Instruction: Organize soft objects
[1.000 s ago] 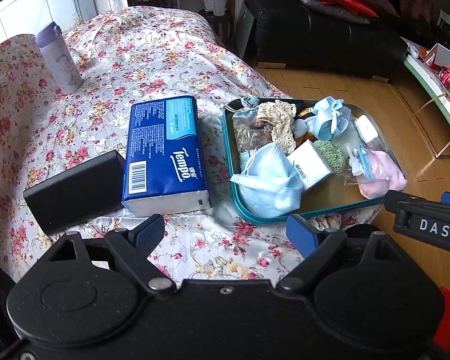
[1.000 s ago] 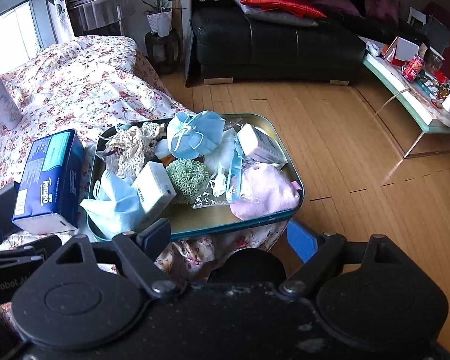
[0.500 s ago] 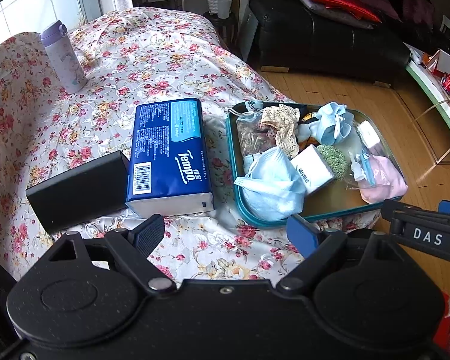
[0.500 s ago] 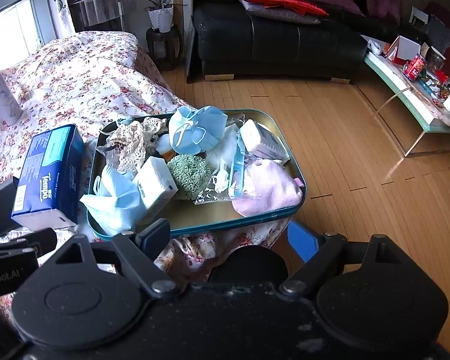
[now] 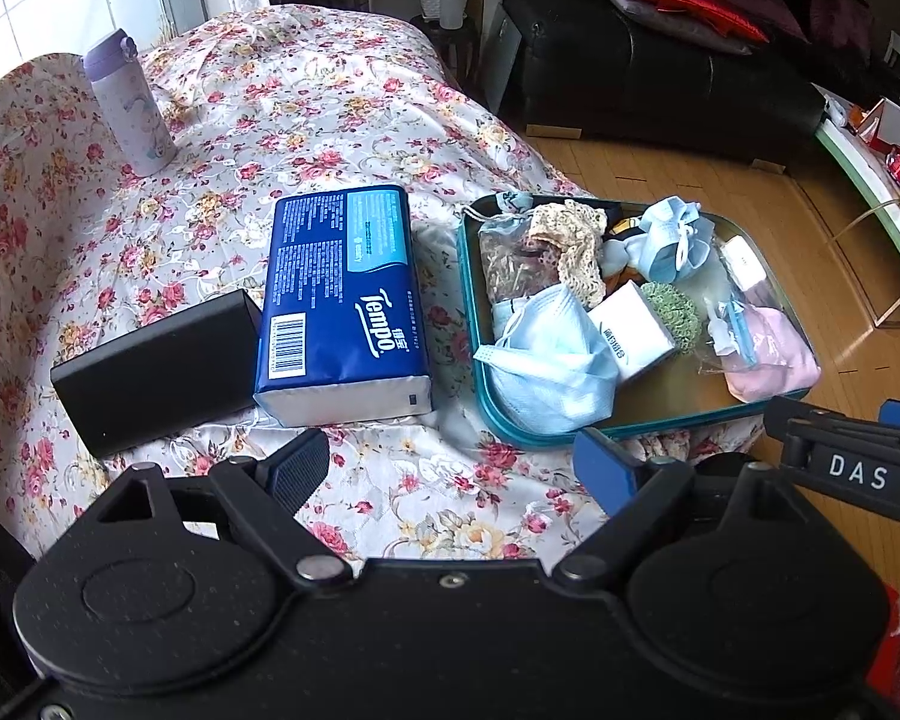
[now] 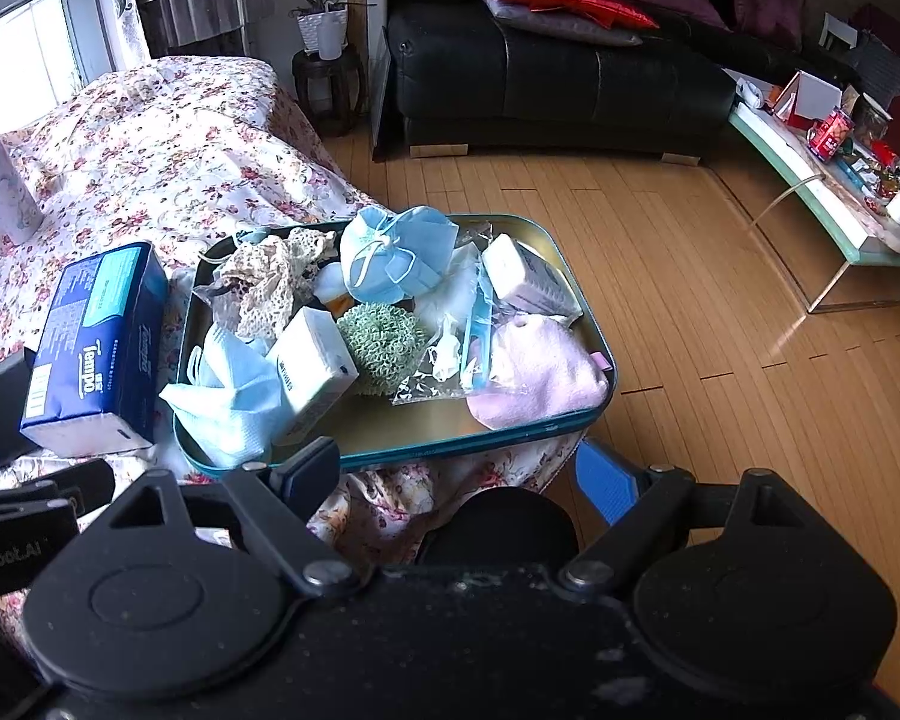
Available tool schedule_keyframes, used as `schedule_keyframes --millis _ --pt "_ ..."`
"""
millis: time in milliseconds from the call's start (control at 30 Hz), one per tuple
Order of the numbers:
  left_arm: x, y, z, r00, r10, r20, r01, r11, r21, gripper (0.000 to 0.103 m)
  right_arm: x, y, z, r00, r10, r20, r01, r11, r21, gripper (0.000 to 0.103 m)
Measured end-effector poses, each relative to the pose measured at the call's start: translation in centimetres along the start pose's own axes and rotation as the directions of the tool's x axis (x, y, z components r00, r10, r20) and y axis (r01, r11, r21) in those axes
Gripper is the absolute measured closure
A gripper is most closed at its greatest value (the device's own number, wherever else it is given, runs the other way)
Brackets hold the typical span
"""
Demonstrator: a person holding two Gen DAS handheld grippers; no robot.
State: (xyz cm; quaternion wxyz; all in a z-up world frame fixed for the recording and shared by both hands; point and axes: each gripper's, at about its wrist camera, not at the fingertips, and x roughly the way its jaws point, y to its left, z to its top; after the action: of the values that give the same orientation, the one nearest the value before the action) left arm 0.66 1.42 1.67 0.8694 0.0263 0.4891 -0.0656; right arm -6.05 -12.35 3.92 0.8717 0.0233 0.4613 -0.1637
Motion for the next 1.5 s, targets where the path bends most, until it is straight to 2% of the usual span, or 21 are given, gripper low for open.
schedule_keyframes --millis 1500 --pt "0.47 0.14 -0.05 1.0 0.019 -0.023 -0.019 1.0 0.018 0.018 0.78 0.56 0.08 1.0 0.014 -0.023 -0.014 1.0 -0.011 0.017"
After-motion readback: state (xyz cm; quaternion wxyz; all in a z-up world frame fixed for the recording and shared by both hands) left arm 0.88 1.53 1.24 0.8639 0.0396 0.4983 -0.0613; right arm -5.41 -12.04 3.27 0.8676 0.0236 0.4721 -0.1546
